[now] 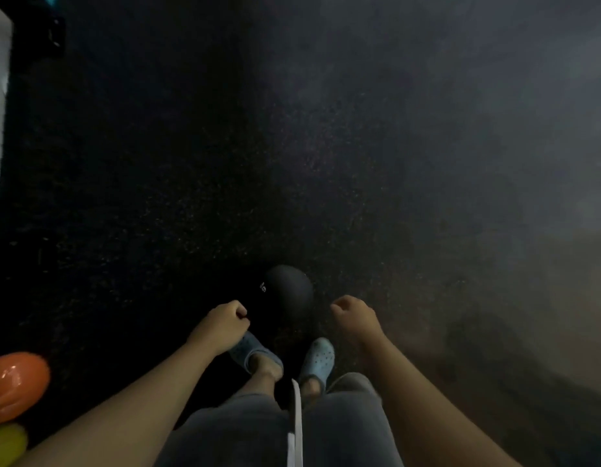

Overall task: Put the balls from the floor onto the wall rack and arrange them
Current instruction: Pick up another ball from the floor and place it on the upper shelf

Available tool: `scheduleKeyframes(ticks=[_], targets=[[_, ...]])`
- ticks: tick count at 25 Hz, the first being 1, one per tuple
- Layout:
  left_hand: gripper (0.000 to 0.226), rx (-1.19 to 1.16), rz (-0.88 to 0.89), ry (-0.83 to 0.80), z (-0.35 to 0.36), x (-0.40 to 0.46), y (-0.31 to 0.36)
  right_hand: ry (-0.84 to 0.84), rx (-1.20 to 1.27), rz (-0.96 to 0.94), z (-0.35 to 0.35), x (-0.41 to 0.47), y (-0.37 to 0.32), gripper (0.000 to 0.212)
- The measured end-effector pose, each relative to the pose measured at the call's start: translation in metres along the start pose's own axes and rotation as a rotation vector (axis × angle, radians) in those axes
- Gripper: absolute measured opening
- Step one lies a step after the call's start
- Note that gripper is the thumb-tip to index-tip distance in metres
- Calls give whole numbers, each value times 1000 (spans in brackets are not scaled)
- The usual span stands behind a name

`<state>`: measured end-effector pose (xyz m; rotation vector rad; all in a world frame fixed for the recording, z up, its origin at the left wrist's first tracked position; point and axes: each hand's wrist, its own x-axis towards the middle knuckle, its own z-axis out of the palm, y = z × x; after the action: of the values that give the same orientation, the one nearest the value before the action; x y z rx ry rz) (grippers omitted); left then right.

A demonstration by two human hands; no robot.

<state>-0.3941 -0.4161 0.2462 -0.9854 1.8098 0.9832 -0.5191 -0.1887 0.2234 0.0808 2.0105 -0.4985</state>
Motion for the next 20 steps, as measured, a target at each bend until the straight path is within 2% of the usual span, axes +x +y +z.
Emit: scheduleKeyframes(ticks=[4,8,14,17,20], targets=[[35,-153,-159,-39,8,94,-17,-27,22,82,23,93,1,30],[34,-394,-303,-31,53,234,-49,-80,150,207,77,227,24,30],[57,-832,-467,155,142,421,-89,-81,394,407,157,398,73,65],[66,-1171,-510,4,165,477,-110,-171,622,511,177,450,86,64],[52,-1309,-422,-117,165,494,-117,-274,695,507,175,459,87,57]])
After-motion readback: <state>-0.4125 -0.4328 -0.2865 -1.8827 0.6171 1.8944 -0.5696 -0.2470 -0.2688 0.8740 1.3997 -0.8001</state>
